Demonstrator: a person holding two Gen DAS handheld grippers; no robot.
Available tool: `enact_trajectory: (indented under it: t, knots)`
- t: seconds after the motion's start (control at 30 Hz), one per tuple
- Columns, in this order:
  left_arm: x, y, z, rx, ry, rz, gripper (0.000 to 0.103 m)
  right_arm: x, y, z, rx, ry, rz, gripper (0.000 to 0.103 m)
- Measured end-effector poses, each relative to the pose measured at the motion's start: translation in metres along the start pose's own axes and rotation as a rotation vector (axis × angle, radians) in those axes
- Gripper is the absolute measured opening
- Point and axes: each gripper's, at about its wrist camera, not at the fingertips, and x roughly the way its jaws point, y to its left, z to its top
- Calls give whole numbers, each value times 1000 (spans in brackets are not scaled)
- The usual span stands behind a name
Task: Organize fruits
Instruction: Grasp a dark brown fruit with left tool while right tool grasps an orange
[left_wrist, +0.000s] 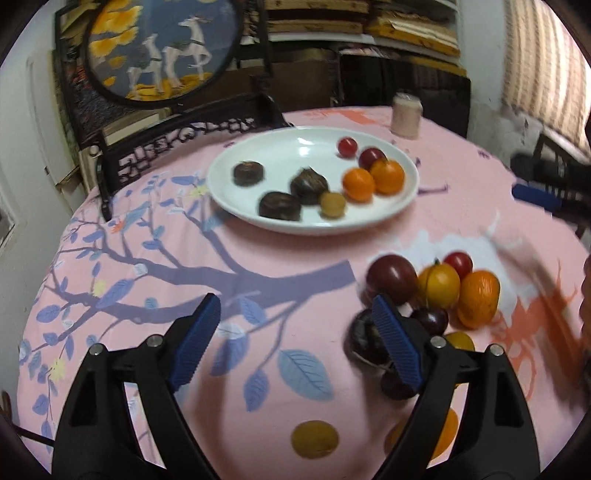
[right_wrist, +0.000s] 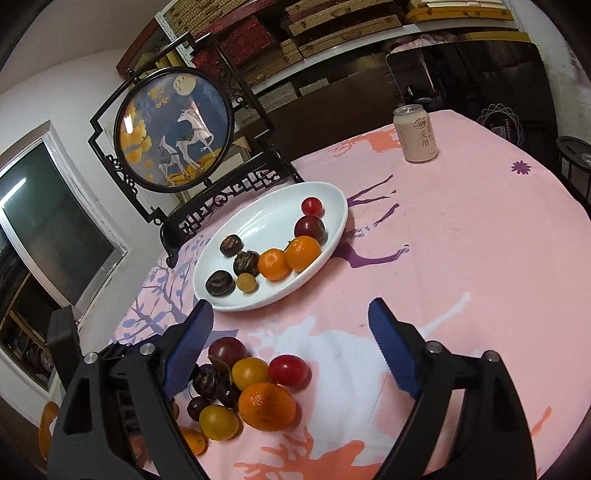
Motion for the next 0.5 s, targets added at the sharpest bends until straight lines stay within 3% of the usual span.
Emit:
enact_trajectory:
  t: [0.23,0.4,0.5]
  knots:
    - [6,-24,-6,97,27,-4,87,0,1,0,-1,8,-12,86]
    - [9,-15,-5,74,42,0,93,-2,1,0,-2,4,-16,86]
    - [10,6,-3,36,36,143,93,-3,1,0,0,1,-16,86]
